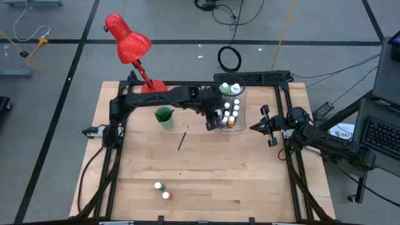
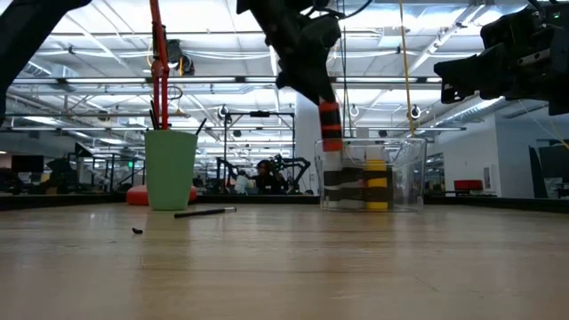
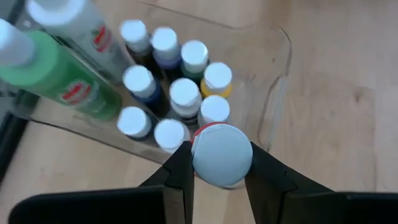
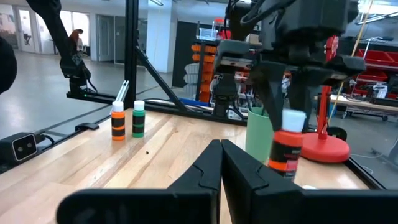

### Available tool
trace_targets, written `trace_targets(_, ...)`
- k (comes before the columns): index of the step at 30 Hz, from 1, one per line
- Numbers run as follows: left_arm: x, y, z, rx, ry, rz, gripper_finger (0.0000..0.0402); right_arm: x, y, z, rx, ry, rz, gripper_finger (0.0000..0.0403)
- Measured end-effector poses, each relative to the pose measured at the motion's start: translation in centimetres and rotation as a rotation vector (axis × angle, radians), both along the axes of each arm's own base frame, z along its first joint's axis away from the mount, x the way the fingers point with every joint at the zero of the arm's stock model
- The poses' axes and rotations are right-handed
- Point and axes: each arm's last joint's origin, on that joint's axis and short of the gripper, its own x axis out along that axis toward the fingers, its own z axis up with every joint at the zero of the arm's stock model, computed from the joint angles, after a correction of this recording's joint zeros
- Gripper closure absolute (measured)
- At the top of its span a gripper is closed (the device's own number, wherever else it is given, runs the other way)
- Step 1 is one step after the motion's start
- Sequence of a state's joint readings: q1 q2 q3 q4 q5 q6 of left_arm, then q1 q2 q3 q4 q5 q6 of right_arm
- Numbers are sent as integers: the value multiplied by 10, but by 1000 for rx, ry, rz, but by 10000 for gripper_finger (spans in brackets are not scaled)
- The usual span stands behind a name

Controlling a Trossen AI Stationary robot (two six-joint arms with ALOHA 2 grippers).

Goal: Pick & Place Paint Supplies
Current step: Put the small red paint bottle into the transparent bin, then put the small green paint bottle into the transparent bin

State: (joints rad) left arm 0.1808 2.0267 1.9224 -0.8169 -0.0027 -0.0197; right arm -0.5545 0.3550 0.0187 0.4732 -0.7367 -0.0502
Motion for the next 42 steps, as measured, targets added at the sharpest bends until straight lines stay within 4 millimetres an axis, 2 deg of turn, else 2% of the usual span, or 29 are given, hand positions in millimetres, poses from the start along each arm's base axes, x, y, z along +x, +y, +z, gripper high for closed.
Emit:
trace_targets(16,12,3,-30,-7,71,-25,307,0,0,0,-8,-4,-3,399)
trace_targets(24,23,8,-65,-27,140,-20,307,1,-1,-1,-8,7,-5,399)
trace_targets(30,27,9,-82,-44,186,-9,304,1,-1,-1,-7,10,-4,399)
trace_targets(35,17,8,-76,-39,249,-11,240,1,-1,-1,-11,2,-4,399)
trace_targets(39,4,5,-51,-27,247,-21,184,1,-1,-1,-10,3,-4,399)
trace_targets(42,-5,2,-25,-22,183,-16,154,1,-1,-1,-10,4,-4,399)
